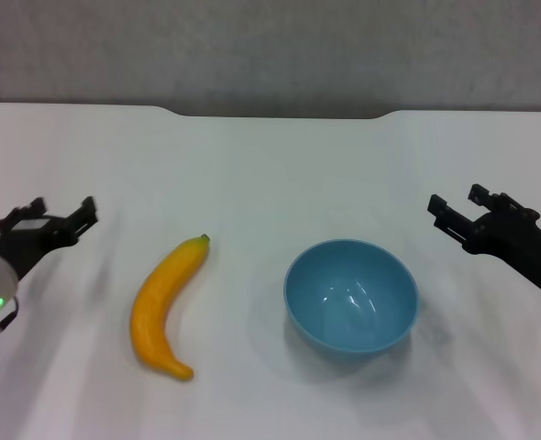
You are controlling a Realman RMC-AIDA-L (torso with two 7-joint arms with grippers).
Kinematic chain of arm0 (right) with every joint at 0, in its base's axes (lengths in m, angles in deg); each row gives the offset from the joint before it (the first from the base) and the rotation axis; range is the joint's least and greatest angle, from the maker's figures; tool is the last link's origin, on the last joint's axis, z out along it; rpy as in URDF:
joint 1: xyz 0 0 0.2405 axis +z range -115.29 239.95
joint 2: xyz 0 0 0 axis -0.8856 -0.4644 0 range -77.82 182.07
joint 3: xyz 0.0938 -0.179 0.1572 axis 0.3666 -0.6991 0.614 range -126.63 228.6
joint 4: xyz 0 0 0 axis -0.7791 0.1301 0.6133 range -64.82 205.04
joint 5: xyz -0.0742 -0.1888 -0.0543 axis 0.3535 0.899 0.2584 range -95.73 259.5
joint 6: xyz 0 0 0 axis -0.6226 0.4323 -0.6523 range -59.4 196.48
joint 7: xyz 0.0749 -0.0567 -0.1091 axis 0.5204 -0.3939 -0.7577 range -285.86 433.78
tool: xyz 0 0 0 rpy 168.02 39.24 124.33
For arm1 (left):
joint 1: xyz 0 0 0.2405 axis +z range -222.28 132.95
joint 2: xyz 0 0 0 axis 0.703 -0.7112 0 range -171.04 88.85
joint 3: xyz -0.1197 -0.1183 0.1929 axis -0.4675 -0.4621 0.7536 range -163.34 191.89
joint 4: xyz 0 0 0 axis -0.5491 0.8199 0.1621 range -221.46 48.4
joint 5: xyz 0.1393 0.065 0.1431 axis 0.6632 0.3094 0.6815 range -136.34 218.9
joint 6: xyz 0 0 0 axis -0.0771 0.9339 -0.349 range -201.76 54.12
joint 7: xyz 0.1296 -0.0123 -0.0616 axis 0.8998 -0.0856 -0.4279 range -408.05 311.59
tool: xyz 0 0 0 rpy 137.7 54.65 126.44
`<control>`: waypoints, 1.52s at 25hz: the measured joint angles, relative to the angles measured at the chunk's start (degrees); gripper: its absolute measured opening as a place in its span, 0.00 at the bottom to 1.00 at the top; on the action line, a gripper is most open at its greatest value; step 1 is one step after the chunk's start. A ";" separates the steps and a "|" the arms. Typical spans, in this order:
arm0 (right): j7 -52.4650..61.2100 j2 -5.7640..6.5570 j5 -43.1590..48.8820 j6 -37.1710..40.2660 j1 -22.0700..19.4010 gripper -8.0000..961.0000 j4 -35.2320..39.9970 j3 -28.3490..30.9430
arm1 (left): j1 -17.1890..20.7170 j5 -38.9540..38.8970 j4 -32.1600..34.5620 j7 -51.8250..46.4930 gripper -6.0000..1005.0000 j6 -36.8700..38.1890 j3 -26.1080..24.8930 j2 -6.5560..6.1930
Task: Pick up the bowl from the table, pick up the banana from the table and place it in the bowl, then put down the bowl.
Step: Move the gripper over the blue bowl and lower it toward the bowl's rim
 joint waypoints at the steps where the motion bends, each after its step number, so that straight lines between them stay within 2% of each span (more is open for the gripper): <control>1: 0.60 0.07 0.46 0.00 -0.35 0.79 0.72 -0.20 | 0.42 2.09 -1.93 -1.00 0.81 1.10 0.00 -0.06; 4: 5.73 0.40 4.75 1.06 -1.64 0.79 5.05 -0.77 | 3.03 10.24 -10.59 -5.13 0.81 6.76 0.06 -0.07; 6: 11.05 0.63 10.18 4.19 -2.87 0.79 10.05 -0.73 | 6.12 17.67 -19.65 -10.04 0.81 12.57 0.96 0.18; 9: 19.90 0.81 20.02 10.41 -5.77 0.79 18.67 -0.20 | 7.96 22.48 -25.71 -16.50 0.81 17.23 3.57 -0.16; 13: 32.69 0.84 32.82 14.46 -8.69 0.79 28.12 0.11 | 9.39 28.63 -33.09 -27.84 0.81 22.59 8.56 -2.20; 14: 36.74 0.91 36.31 14.58 -8.82 0.79 29.71 0.41 | 9.58 30.89 -35.25 -32.41 0.81 24.89 11.10 -3.60; 15: 41.23 1.01 40.40 14.50 -8.75 0.79 31.11 1.00 | 9.58 30.89 -35.25 -32.41 0.81 24.89 11.10 -3.60; 20: 63.46 1.17 63.75 12.25 -7.45 0.79 36.04 6.76 | 9.08 32.58 -38.72 -40.34 0.81 28.15 16.96 -6.67; 21: 69.40 1.09 69.78 10.22 -6.73 0.79 36.97 9.57 | 9.00 32.61 -39.66 -41.55 0.81 28.60 18.09 -7.33; 24: 73.56 1.09 73.81 7.49 -5.90 0.79 37.72 12.53 | 9.26 32.82 -41.05 -42.24 0.81 29.80 19.39 -8.03; 27: 79.06 1.28 79.45 3.85 -4.49 0.79 38.92 16.54 | 9.61 34.99 -42.89 -41.65 0.81 32.66 20.60 -8.12; 30: 85.88 1.72 90.39 -2.41 -0.31 0.79 38.72 22.90 | 9.74 37.73 -45.25 -39.88 0.81 37.94 22.59 -7.76; 33: 89.11 1.80 99.51 -7.52 4.43 0.79 36.99 28.18 | 9.89 37.79 -46.80 -36.63 0.81 42.26 23.41 -6.73; 34: 89.66 1.64 104.29 -9.81 7.27 0.79 35.32 30.34 | 9.90 37.47 -47.10 -35.55 0.81 43.44 23.53 -6.29; 36: 89.72 1.45 106.38 -10.26 8.55 0.79 34.50 30.93 | 9.74 35.59 -47.80 -32.21 0.81 46.35 24.01 -5.39; 38: 89.74 1.20 108.15 -10.35 9.53 0.79 33.98 31.07 | 9.13 30.50 -49.30 -25.65 0.81 50.75 24.81 -4.55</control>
